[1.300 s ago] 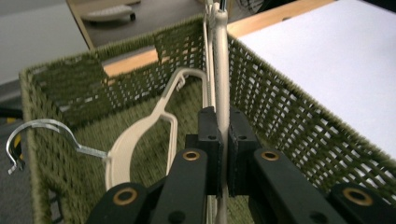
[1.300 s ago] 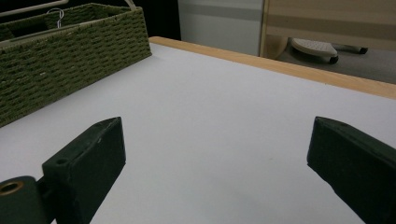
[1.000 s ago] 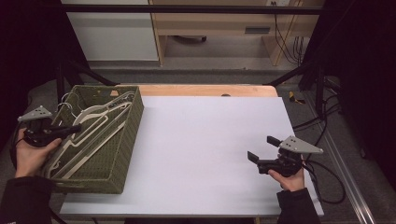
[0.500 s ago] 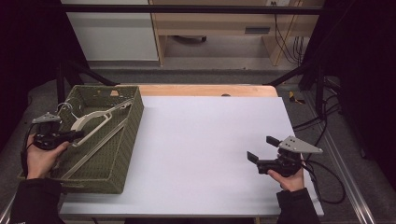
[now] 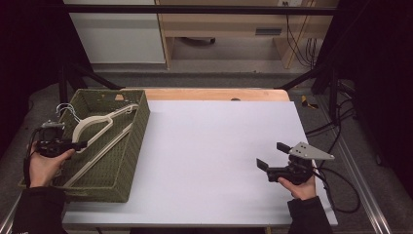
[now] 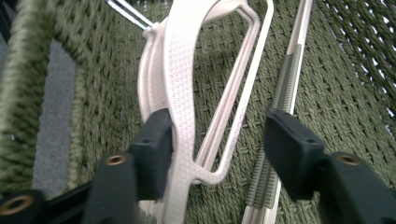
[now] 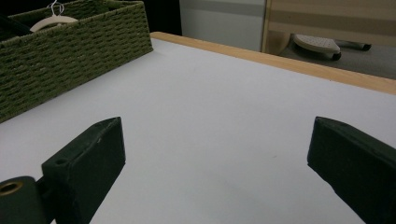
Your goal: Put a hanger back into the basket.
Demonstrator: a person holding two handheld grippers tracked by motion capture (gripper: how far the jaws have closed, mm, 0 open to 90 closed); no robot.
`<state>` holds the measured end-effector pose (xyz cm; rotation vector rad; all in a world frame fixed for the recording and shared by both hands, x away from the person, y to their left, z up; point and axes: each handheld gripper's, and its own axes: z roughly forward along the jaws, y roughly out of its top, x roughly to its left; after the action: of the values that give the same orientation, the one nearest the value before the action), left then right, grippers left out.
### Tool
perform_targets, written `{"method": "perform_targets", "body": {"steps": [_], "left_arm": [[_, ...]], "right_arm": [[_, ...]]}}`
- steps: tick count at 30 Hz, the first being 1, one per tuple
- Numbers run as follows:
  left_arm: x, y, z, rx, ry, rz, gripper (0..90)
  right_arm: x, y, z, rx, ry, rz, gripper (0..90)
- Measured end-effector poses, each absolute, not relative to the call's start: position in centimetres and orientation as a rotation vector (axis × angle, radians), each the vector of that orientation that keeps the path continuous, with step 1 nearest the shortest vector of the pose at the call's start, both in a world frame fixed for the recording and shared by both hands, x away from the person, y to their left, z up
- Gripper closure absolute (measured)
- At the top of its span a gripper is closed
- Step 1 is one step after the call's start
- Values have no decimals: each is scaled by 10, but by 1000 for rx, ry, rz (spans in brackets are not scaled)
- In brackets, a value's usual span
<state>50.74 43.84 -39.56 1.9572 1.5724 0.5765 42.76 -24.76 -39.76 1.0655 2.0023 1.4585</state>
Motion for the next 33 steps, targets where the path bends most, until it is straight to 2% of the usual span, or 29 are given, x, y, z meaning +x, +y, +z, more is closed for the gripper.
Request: {"method": "perform_targets", "body": {"steps": [8,14,22,26,33], "left_arm": [[496,437,-383,1898,1512,629,321],[474,416,-356,1779,1330,664,269],[440,364,-331,1695,1021,649,142],[429,338,-330,1670,935,620,91],[424,307,-349,1684,903,571,72]], "right_arm": [[428,-248,-397,1065,1998,1459,47],[427,-250,-396,1062,1985,1467,46],[425,-254,-393,1060,1971,1478,44],[423,-257,-392,1055,1962,1490,43],[421,-262,-390,1052,1947,1501,40]]}}
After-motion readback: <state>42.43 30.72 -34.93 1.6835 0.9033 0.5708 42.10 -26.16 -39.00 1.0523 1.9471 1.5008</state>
